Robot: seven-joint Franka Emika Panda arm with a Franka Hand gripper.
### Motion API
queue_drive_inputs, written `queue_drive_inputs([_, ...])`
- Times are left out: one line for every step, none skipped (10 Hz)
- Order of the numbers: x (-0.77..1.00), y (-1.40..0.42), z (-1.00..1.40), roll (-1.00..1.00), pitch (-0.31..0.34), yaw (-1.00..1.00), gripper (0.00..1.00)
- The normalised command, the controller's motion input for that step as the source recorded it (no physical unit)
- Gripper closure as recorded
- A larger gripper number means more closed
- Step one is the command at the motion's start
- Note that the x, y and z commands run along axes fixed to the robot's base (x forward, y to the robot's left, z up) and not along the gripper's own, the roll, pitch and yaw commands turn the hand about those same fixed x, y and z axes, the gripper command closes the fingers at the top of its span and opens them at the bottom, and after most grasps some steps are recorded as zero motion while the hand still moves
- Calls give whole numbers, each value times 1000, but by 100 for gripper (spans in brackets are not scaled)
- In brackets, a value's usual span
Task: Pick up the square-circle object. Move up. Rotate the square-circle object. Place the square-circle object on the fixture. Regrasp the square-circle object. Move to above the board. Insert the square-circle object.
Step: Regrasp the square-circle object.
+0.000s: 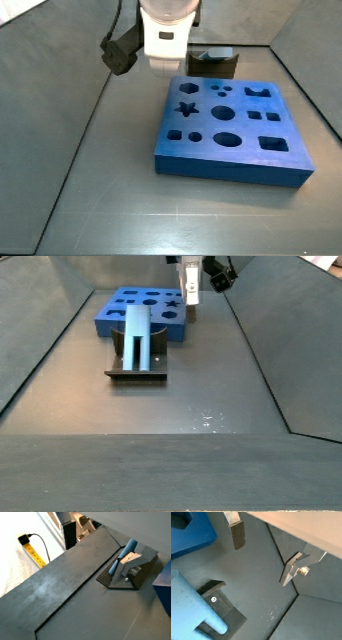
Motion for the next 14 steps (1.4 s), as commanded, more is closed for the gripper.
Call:
queue_drive_inputs([43,-48,-10,76,-96,215,0])
queue_drive_inputs([1000,-25,-5,114,-99,188,0])
queue_drive_inputs([1000,-22,-16,120,-89,105,0])
queue_drive_inputs([1000,-22,-30,128,-80,80,0])
queue_drive_inputs([1000,-25,-37,146,-68,42,0])
queue_drive_inputs([1000,-27,-41,150,-56,20,0])
queue_drive_inputs([1000,-28,-50,151,-30,-2,0])
queue_drive_inputs([1000,-30,-50,149,-12,-7,0])
queue_drive_inputs([1000,-32,-54,145,26,-16,0])
queue_drive_inputs([1000,-35,-53,141,56,-19,0])
queue_drive_inputs([1000,-37,-52,139,83,-15,0])
queue_drive_inputs([1000,-37,-54,140,105,-6,0])
queue_drive_inputs([945,-37,-47,142,126,10,0])
queue_drive_inputs([880,-36,-43,144,139,26,0])
